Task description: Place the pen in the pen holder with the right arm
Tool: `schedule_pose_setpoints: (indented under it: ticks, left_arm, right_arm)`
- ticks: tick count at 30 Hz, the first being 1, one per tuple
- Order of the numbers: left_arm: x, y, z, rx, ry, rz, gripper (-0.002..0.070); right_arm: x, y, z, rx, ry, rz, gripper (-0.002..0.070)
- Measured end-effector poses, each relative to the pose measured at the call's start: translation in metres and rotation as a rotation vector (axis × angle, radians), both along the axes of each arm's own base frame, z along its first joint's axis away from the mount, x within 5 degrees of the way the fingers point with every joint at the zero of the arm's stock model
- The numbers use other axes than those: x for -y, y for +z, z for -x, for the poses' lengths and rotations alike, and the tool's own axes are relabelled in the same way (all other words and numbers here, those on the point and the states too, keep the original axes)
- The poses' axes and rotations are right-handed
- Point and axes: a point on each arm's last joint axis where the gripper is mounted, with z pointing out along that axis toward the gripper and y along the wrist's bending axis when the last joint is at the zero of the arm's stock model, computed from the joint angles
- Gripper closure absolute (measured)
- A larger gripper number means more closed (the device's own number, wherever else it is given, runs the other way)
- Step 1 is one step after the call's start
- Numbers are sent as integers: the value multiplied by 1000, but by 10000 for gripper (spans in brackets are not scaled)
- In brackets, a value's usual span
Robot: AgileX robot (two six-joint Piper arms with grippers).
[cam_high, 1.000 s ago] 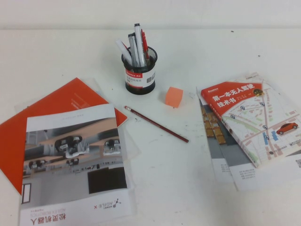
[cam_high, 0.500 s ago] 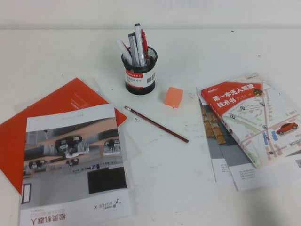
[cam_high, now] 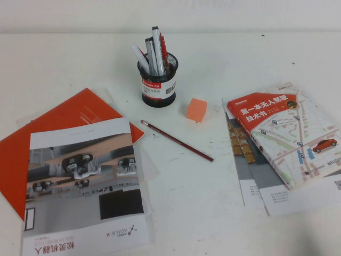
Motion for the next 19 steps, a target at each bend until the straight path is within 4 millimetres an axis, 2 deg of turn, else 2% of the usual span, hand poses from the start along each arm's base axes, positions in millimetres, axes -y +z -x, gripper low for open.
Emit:
schedule_pose_setpoints:
  ticks: [19]
  left_arm:
    - [0, 0, 0, 0, 0, 0, 678]
  right_arm:
    - [-1, -6, 2, -53, 26, 36, 695]
